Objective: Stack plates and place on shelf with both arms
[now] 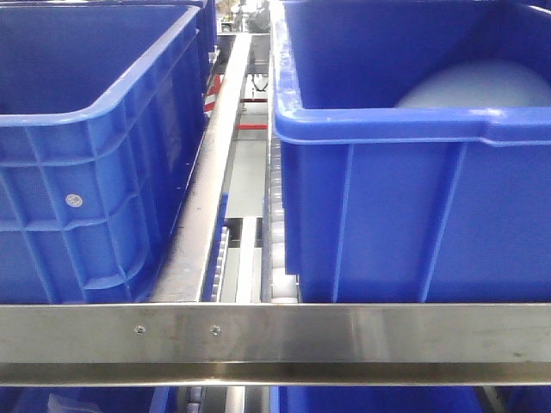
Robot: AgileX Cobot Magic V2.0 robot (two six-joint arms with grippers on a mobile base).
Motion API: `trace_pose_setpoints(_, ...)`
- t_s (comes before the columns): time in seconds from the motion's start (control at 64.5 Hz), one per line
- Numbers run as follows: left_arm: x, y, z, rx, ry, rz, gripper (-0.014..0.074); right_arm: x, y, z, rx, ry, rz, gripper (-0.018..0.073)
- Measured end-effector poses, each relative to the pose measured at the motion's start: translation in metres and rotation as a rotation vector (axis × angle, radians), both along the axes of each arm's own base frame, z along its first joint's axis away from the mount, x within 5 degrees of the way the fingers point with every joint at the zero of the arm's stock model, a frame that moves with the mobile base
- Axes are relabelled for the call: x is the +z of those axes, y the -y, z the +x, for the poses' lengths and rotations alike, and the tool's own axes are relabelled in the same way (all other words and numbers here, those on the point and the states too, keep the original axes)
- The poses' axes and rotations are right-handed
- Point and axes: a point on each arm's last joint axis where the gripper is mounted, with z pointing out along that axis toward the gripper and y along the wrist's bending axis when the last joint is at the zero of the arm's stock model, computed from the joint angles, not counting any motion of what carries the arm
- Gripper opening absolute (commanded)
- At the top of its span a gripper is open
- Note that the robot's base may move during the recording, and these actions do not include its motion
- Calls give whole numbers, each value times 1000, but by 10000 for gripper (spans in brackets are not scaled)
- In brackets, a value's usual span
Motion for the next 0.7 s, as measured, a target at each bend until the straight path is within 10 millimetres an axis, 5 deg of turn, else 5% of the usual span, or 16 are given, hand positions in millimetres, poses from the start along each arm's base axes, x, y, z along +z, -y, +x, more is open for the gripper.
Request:
trace_pose_setpoints(0.263,0,0,0,0,0,0,87,11,0,-51,-2,-9,2,355)
trace_pose_setpoints(0.418,0,0,0,0,0,0,87,-5,0,-107,-3,31,5,11)
trace_pose_setpoints(0.697,0,0,0,0,0,0,87,-35,0,-172,-2,128,7,32)
